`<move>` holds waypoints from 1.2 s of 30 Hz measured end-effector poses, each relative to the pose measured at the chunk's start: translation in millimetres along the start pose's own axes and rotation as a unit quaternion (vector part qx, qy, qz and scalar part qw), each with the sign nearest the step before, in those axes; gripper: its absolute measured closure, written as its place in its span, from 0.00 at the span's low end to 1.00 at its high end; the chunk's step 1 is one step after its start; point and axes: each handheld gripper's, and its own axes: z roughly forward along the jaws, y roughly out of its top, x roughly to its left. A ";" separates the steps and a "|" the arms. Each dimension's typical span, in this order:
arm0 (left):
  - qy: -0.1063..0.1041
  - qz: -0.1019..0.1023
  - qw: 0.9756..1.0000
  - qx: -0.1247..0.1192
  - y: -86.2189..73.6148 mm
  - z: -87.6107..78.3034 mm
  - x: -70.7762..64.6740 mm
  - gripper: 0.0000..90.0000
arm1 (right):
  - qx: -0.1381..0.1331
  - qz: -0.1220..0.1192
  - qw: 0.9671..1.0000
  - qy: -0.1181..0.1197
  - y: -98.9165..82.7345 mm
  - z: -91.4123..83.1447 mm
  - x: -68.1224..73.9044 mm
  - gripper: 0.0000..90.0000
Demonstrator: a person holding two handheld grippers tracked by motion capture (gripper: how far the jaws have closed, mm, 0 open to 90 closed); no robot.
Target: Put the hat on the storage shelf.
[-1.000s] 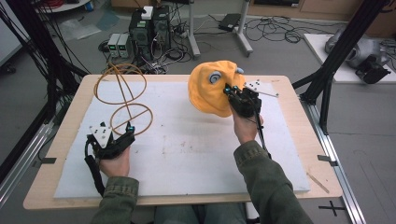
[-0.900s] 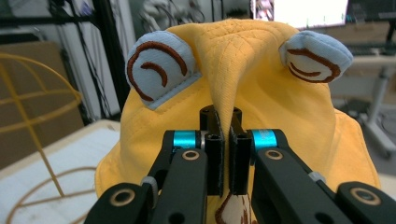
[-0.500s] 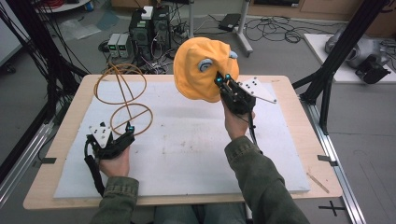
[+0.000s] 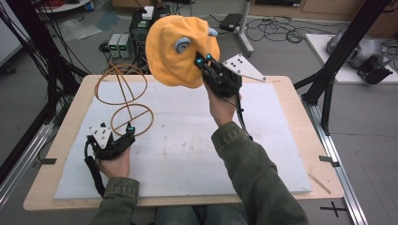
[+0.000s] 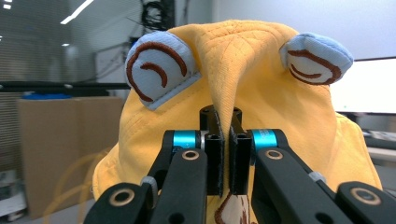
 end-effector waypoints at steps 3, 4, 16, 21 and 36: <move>-0.003 0.000 1.000 0.001 -0.3 0.1 -0.6 0.16 | -0.002 -0.003 1.000 0.017 10.7 13.4 11.7 0.98; -0.003 -0.001 1.000 0.001 -0.4 -0.2 -0.9 0.16 | -0.003 -0.003 1.000 0.024 13.3 18.3 15.1 0.98; -0.003 -0.005 1.000 0.001 -2.9 0.3 1.8 0.16 | 0.042 -0.015 0.995 0.087 20.4 76.7 54.2 0.98; -0.007 -0.004 1.000 0.002 -2.8 0.3 1.0 0.16 | 0.100 -0.023 0.987 0.123 16.7 100.2 69.3 0.98; -0.007 -0.008 1.000 0.001 -2.1 -1.2 2.7 0.16 | 0.244 -0.026 0.957 0.155 -10.0 139.7 85.8 0.98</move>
